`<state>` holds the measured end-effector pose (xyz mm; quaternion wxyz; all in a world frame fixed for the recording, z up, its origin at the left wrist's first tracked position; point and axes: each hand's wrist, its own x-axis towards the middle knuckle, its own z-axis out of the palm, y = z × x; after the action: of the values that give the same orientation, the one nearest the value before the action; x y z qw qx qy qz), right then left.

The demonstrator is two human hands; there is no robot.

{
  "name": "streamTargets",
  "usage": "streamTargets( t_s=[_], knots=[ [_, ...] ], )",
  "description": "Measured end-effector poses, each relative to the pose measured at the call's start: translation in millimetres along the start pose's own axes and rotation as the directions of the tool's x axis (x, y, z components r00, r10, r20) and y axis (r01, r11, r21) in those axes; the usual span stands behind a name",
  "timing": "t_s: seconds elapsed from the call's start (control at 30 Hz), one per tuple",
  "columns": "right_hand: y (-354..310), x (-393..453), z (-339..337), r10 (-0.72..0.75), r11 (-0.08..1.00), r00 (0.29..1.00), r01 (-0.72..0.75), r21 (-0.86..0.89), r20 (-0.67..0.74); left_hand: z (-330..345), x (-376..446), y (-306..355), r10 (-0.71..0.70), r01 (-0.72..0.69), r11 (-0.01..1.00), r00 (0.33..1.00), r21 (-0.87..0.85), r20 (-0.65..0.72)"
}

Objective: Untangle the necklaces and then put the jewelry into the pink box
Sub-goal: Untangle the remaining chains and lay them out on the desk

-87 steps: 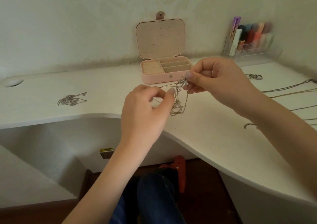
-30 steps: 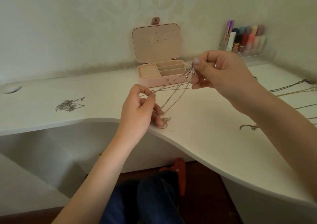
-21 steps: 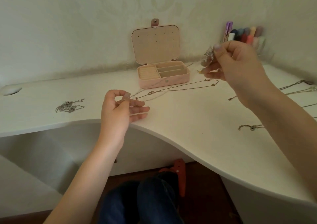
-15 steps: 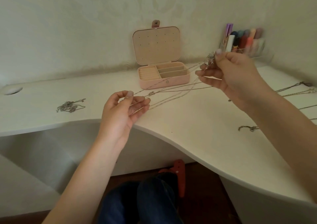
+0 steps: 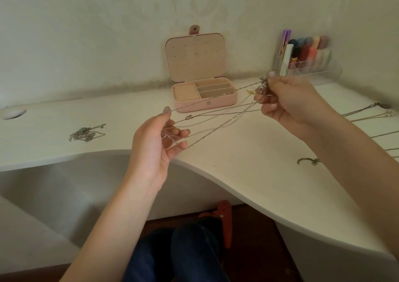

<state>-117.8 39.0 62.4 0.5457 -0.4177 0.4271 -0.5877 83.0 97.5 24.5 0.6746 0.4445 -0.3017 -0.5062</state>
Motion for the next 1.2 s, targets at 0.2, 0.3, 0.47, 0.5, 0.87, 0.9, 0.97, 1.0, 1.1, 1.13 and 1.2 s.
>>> streamTargets(
  t_s=[0.2, 0.3, 0.47, 0.5, 0.87, 0.9, 0.97, 1.0, 1.1, 1.13, 1.2],
  knots=[
    [-1, 2, -3, 0.049, 0.994, 0.999, -0.047, 0.094, -0.015, 6, -4, -1, 0.009, -0.008, 0.999, 1.0, 0.05, -0.02],
    [-3, 3, -3, 0.127, 0.961, 0.992, -0.121, 0.249, -0.007, 9, -7, 0, -0.013, 0.013, 1.0, 1.0, 0.003, 0.006],
    [-4, 5, -5, 0.227, 0.907, 0.971, -0.237, 0.348, 0.07, 12, -14, -1, -0.112, 0.126, 0.988, 0.983, -0.09, 0.144],
    [-4, 5, -5, 0.232, 0.913, 0.97, -0.245, 0.326, 0.079, 12, -14, -2, -0.113, 0.127, 0.988, 0.983, -0.09, 0.143],
    [-7, 1, -7, 0.245, 0.878, 0.924, -0.34, 0.337, 0.294, 7, -11, 3, -0.201, 0.211, 0.977, 0.961, -0.03, 0.192],
    [-8, 0, -8, 0.245, 0.876, 0.915, -0.35, 0.332, 0.319, 6, -11, 4, -0.217, 0.226, 0.974, 0.956, -0.026, 0.196],
    [-9, -1, -8, 0.24, 0.885, 0.902, -0.356, 0.301, 0.359, 3, -10, 6, -0.244, 0.247, 0.969, 0.946, 0.012, 0.212],
    [-9, -1, -8, 0.232, 0.895, 0.9, -0.346, 0.282, 0.368, 1, -10, 7, -0.252, 0.25, 0.967, 0.943, 0.037, 0.217],
    [-9, -2, -9, 0.2, 0.915, 0.9, -0.313, 0.255, 0.388, -4, -9, 10, -0.259, 0.247, 0.966, 0.945, 0.081, 0.201],
    [-8, -2, -9, 0.196, 0.916, 0.894, -0.313, 0.25, 0.403, -4, -8, 11, -0.257, 0.244, 0.966, 0.948, 0.091, 0.19],
    [-7, -1, -11, 0.201, 0.925, 0.883, -0.314, 0.215, 0.425, -5, -7, 13, -0.253, 0.236, 0.965, 0.952, 0.117, 0.17]
  ],
)
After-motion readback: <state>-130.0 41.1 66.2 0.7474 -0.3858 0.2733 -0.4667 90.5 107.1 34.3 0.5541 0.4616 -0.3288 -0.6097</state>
